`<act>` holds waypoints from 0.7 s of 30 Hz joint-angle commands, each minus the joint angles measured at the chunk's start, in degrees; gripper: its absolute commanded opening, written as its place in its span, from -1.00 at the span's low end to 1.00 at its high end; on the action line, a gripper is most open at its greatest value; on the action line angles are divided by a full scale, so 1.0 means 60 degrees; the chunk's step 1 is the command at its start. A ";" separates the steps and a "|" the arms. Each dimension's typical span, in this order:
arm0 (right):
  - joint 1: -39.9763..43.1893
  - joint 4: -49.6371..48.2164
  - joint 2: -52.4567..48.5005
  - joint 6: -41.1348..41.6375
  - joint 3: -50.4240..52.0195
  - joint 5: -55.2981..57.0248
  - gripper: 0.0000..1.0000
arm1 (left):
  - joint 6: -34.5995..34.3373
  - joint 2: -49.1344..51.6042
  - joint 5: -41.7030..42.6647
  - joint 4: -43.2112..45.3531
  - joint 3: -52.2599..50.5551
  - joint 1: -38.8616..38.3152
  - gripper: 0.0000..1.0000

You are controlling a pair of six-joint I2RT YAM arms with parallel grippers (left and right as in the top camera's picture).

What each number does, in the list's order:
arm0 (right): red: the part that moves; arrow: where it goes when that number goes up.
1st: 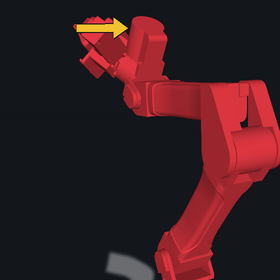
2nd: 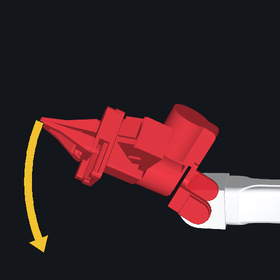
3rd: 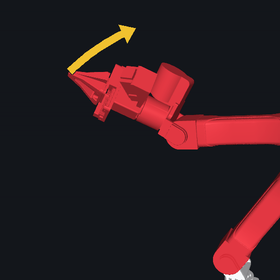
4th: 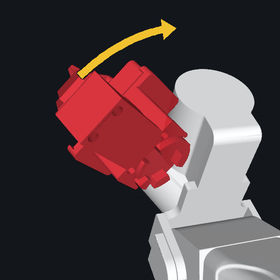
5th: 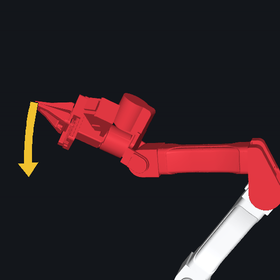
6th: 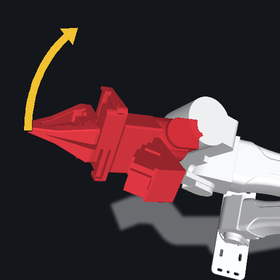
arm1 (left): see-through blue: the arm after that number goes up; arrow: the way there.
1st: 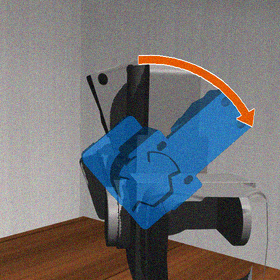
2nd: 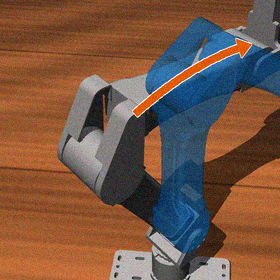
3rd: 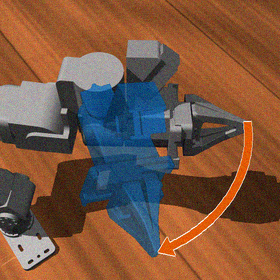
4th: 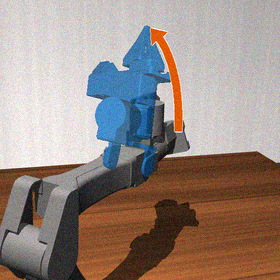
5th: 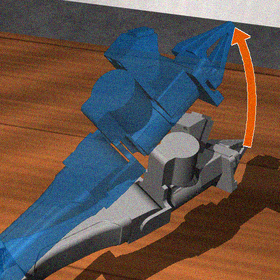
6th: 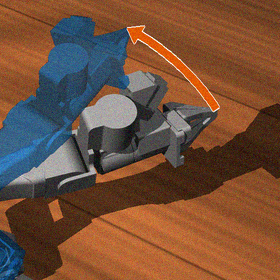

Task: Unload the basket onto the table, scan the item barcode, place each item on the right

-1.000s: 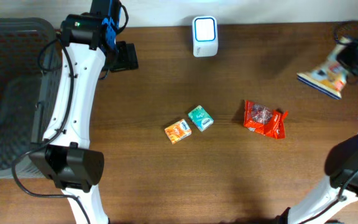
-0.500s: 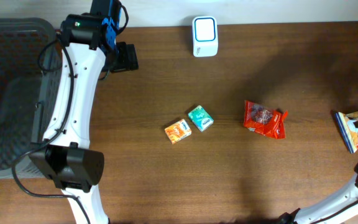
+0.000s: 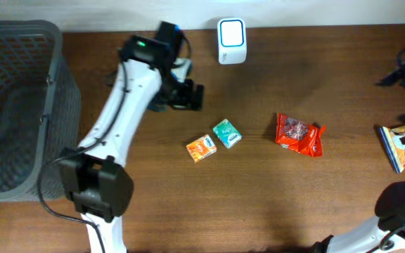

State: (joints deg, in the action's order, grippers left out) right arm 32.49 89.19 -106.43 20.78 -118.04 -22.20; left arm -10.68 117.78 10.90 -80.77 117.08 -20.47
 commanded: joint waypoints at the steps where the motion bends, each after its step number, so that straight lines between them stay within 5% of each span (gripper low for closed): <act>1: -0.0863 -0.0113 0.0131 -0.0106 -0.0080 0.0069 0.97 | 0.0222 0.0153 0.0259 0.0721 -0.0754 -0.0980 0.99; 7: -0.1807 -0.0528 0.0102 -0.0106 -0.0058 0.0168 0.97 | 0.0189 0.0393 0.0219 0.1723 -0.1406 -0.1807 0.72; 16: -0.4229 -0.0408 -0.0903 -0.0736 0.0022 0.2135 1.00 | 0.0149 0.0816 -0.0612 0.1708 -0.1410 -0.1807 0.82; 18: -0.4703 -0.0324 -0.1166 -0.0918 0.0131 0.3359 0.43 | -0.0430 0.0816 -0.1173 0.1596 -0.1410 -0.1712 0.84; 20: -0.4929 -0.0390 -0.1424 -0.0882 0.0539 0.3883 -0.49 | -0.0488 0.0816 -0.0098 0.1683 -0.1410 -0.1639 0.79; 21: -0.4892 -0.0481 -0.1504 -0.0758 0.0688 0.3847 -0.78 | -0.0477 0.0816 0.0375 0.1759 -0.1410 -0.1665 0.54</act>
State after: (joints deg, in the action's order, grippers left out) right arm 3.20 86.83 -113.56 16.08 -116.27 -3.92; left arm -12.16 122.28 7.29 -70.98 108.95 -30.83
